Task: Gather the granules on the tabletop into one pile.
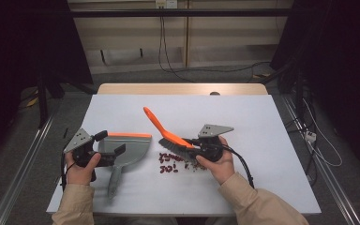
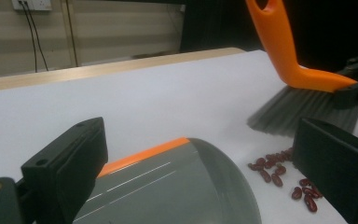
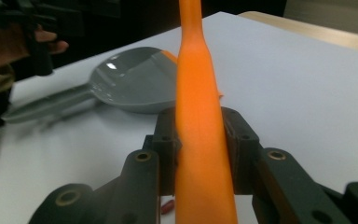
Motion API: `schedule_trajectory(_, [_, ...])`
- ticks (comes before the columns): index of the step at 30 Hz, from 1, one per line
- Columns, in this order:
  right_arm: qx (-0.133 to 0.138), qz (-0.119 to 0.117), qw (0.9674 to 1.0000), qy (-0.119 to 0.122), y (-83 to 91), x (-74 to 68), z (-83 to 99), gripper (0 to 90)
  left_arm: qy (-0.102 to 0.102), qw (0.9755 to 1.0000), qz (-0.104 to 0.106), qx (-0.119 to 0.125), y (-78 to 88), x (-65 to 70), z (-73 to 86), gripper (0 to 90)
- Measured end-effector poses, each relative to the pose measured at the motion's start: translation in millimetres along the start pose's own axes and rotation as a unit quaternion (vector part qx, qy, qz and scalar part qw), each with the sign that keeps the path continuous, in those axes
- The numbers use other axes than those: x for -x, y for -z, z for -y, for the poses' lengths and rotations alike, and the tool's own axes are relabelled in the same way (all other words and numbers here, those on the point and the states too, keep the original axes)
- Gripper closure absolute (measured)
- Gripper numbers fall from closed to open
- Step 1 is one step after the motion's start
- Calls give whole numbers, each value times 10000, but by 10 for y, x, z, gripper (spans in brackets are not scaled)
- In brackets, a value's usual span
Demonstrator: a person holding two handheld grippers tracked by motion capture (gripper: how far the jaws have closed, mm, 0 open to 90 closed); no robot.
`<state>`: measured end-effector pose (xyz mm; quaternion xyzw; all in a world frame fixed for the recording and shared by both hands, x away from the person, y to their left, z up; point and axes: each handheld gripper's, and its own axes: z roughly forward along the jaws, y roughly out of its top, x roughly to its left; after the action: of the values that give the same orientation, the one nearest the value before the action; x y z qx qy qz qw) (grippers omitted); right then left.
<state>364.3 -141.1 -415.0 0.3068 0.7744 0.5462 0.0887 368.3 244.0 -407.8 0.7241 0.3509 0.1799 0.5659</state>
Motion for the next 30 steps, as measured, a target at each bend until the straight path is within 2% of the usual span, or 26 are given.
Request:
schedule_trajectory(4, [46,-30,9997,-225,-2,-152,44,704,-23,10000,5,7,-4,16,-5,38])
schedule_trajectory(5, [64,-133,9996,-247,-11,-195,52,705,-20,10000,17,26,-6,19,-5,38])
schedule_trajectory(10, [2,-319,9989,-331,-80,-361,93,704,-26,10000,14,26,-7,21,-6,38])
schedule_trajectory(13, [-15,-521,9974,-503,-126,-406,126,705,-42,10000,7,21,-1,20,-8,38])
schedule_trajectory(14, [-26,-564,9974,-440,-143,-421,134,704,-33,10000,3,20,-1,21,-7,38])
schedule_trajectory(16, [-140,-507,9979,-387,-183,-454,154,705,-47,10000,1,4,-5,22,-6,38])
schedule_trajectory(21, [-332,-566,9963,-561,-294,-477,243,704,-61,10000,5,-9,-8,24,-5,38])
schedule_trajectory(26, [-302,-417,9964,-672,-364,-462,253,704,-64,10000,-3,-9,-11,21,-4,38])
schedule_trajectory(27, [-314,-333,9970,-626,-370,-456,248,705,-63,10000,-5,-9,-11,22,-3,38])
schedule_trajectory(30, [-357,-212,9968,-678,-359,-393,250,708,-73,10000,-1,-5,-10,23,-5,38])
